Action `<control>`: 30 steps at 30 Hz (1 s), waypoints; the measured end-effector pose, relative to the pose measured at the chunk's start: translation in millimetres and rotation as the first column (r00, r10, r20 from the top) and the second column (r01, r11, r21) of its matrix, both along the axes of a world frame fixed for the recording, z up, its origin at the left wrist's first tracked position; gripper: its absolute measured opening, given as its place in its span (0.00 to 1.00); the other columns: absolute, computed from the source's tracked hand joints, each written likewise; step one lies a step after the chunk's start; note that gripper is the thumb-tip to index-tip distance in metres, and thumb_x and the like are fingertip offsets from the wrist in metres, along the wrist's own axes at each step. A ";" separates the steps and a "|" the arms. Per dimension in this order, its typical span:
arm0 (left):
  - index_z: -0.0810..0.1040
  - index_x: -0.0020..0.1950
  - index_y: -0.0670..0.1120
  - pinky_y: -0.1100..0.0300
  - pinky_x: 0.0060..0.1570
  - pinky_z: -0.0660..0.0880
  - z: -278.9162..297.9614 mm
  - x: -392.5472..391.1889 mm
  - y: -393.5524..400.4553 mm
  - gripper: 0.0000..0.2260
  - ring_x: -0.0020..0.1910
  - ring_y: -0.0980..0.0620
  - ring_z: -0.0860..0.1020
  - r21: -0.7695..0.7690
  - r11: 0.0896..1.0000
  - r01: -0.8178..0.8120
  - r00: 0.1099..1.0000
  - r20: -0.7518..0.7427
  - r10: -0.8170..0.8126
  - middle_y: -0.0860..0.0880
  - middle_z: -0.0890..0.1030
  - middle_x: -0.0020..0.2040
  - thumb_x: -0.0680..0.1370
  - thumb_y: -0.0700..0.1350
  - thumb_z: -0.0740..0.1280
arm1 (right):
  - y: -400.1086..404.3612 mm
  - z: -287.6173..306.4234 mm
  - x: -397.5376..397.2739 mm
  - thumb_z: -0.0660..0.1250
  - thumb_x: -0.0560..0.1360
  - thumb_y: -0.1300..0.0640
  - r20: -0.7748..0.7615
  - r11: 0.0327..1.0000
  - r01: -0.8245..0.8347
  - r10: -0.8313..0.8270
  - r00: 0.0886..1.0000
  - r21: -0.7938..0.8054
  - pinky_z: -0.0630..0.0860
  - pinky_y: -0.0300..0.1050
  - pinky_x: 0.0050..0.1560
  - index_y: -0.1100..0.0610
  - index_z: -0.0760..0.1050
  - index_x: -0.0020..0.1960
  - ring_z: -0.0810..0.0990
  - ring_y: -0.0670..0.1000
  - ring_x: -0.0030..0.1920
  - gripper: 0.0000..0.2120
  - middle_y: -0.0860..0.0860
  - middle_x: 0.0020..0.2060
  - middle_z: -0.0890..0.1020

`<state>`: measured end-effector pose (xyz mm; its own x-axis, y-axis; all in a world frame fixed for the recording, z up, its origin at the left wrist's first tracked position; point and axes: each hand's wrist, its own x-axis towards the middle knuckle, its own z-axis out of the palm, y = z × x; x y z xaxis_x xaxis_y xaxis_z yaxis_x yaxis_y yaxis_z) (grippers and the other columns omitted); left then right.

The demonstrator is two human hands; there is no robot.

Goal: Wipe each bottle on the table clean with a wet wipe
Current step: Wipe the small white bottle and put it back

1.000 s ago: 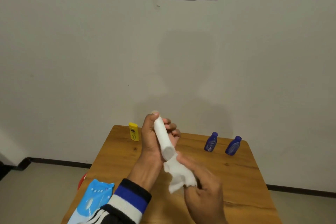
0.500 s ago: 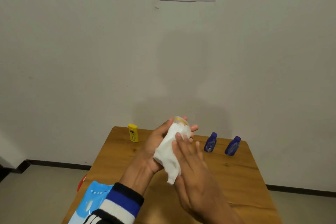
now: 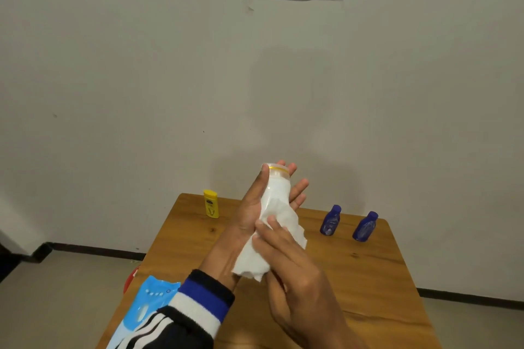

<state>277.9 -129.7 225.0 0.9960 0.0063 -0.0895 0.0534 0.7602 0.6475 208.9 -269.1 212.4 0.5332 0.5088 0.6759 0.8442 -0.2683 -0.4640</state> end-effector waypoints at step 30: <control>0.82 0.59 0.43 0.60 0.49 0.77 25.1 -25.0 12.6 0.13 0.51 0.57 0.83 0.767 0.531 -0.360 0.918 0.393 0.054 0.55 0.86 0.50 0.75 0.34 0.73 | -11.5 68.3 68.6 0.60 0.73 0.70 0.135 0.997 0.025 -0.035 0.990 0.078 0.76 0.46 0.65 0.66 0.79 0.61 0.78 0.53 0.65 0.18 0.59 0.61 0.81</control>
<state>252.9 -117.1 250.2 0.9268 0.1326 0.3513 -0.3331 -0.1414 0.9322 277.5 -280.5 280.7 0.4480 0.4386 0.7790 0.8929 -0.2630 -0.3654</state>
